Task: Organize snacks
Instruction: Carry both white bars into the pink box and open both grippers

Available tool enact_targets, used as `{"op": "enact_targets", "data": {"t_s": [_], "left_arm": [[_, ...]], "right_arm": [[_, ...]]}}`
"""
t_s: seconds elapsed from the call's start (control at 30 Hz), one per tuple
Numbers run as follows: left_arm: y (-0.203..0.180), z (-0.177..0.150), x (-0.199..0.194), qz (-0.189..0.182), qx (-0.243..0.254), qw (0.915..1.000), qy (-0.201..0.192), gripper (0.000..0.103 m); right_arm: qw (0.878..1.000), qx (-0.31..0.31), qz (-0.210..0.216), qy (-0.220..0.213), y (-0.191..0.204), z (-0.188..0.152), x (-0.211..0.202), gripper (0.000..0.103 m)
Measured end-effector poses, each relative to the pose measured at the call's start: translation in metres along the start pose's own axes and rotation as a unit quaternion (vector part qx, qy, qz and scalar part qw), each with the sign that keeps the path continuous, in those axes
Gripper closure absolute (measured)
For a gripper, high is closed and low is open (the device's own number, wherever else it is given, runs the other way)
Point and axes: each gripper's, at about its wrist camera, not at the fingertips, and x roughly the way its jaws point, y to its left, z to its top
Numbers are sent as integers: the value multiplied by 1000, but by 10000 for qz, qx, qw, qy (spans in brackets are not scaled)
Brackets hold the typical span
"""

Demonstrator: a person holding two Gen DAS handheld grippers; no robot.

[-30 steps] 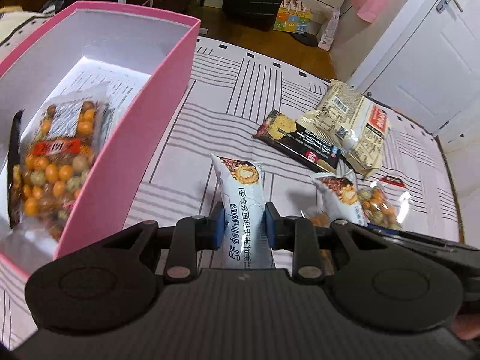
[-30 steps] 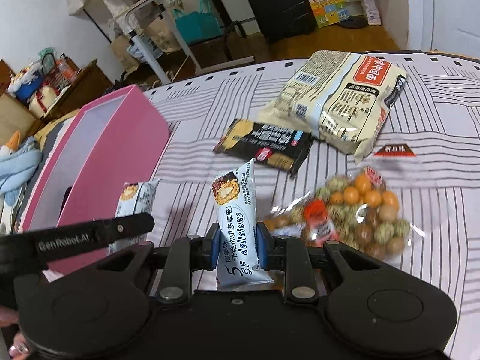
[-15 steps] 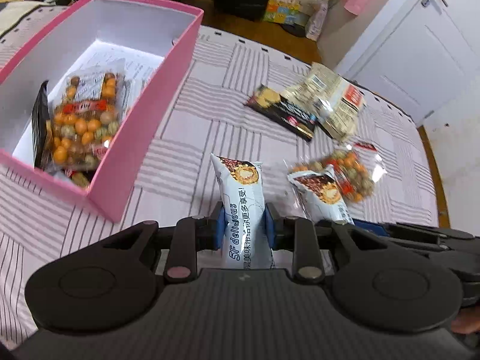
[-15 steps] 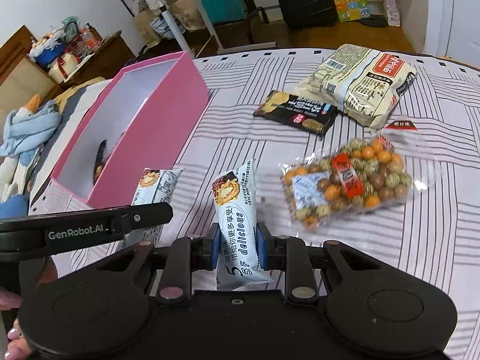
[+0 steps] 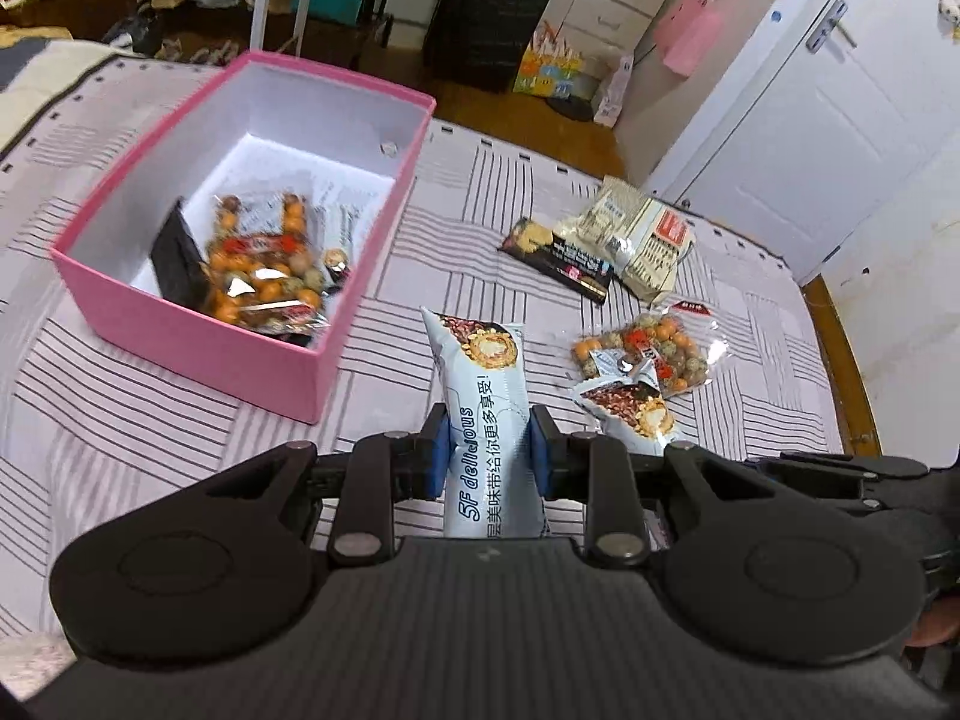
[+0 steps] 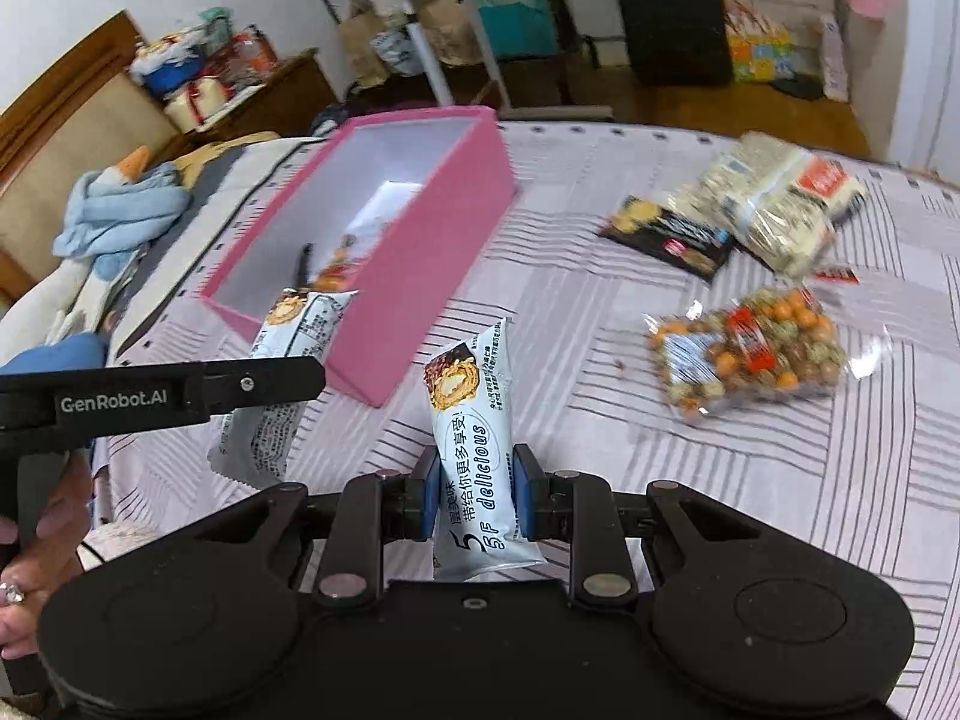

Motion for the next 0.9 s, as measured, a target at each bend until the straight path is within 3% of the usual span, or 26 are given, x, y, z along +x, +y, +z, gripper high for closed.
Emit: {"op": "enact_targets", "data": {"t_s": [0.2, 0.27, 0.47, 0.67, 0.8, 0.9], "left_arm": [[19, 6, -32, 19, -32, 9996, -293, 77], [27, 10, -40, 51, -98, 9990, -422, 77], [51, 28, -45, 165, -230, 9973, -681, 77], [81, 59, -17, 518, -466, 9952, -685, 77], [93, 82, 14, 486, -661, 9952, -534, 77], [95, 93, 30, 811, -605, 9933, -558, 77]], "right_arm": [[9991, -277, 271, -172, 34, 13, -12, 74], [9963, -465, 615, -376, 43, 18, -12, 74], [9933, -603, 805, -567, 57, 44, 14, 74], [9923, -610, 876, -620, 62, 77, 64, 74], [9925, -476, 901, -682, 69, 94, 95, 74], [9929, -500, 845, -668, 77, 105, 112, 74]]}}
